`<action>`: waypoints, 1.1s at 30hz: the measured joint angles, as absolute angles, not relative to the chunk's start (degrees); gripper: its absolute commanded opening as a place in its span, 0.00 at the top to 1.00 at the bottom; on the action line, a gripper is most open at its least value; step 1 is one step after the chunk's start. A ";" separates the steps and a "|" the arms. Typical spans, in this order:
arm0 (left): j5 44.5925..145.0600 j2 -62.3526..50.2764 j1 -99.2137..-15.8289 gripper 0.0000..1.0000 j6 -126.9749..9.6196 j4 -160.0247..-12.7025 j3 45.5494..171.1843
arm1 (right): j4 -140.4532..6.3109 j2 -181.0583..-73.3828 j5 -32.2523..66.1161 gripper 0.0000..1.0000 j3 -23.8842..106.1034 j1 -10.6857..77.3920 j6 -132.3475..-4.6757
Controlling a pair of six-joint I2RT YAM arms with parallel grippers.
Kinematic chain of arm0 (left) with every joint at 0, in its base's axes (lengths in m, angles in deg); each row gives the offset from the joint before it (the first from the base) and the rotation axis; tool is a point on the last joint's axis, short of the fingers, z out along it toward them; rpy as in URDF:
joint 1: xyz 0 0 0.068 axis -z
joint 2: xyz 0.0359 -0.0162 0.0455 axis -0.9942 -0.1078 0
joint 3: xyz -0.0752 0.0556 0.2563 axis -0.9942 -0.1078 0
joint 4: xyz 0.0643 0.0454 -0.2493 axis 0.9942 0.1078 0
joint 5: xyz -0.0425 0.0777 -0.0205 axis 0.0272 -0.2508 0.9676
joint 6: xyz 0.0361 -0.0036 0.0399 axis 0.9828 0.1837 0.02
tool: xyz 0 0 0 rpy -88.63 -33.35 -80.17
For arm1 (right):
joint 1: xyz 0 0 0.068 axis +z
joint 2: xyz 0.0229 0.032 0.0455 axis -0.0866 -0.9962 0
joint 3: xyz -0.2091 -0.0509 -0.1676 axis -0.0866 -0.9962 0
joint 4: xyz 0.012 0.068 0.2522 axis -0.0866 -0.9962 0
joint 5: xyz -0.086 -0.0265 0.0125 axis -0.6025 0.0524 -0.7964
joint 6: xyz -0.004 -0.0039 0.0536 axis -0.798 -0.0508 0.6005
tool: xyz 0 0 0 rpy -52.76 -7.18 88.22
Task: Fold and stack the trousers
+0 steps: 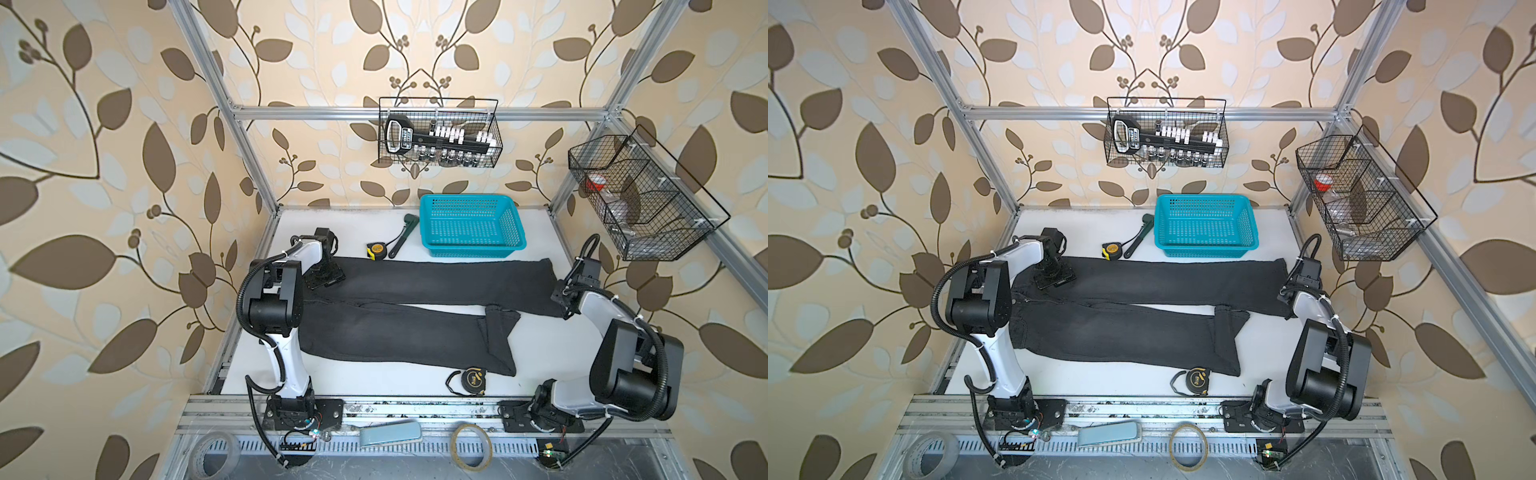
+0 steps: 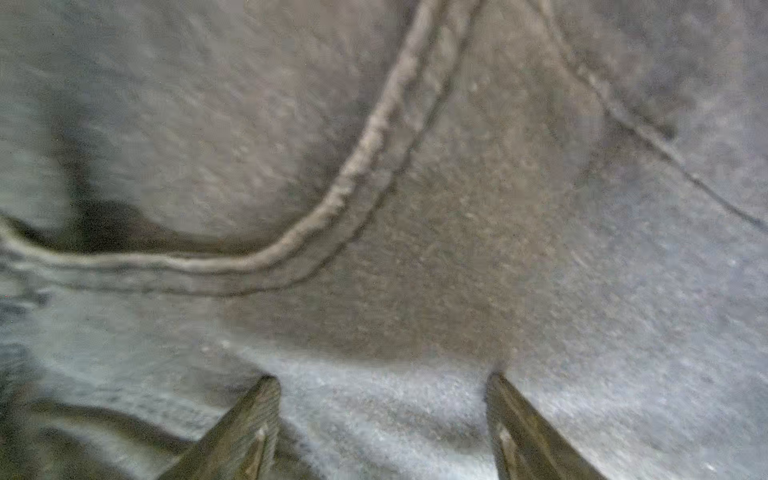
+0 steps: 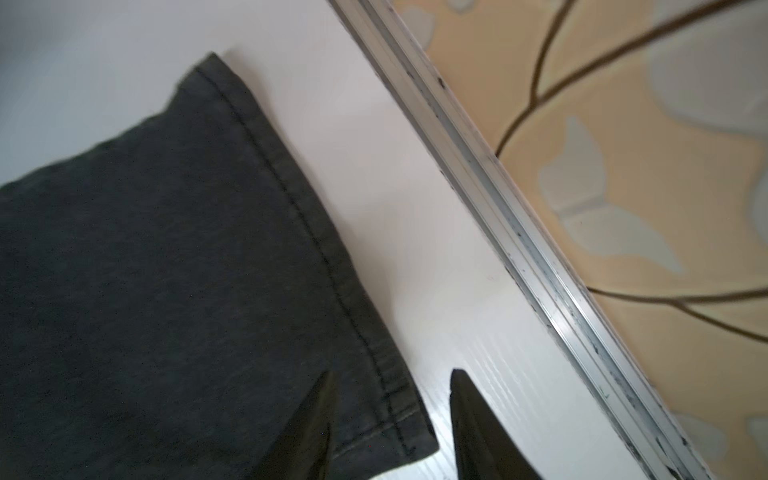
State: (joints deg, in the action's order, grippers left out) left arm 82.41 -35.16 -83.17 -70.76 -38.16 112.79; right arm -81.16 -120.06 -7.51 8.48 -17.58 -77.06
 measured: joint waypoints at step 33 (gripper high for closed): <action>85.49 -5.02 -83.01 0.11 -83.44 -29.92 86.76 | -98.09 -102.75 -6.81 0.32 -2.08 29.99 -54.29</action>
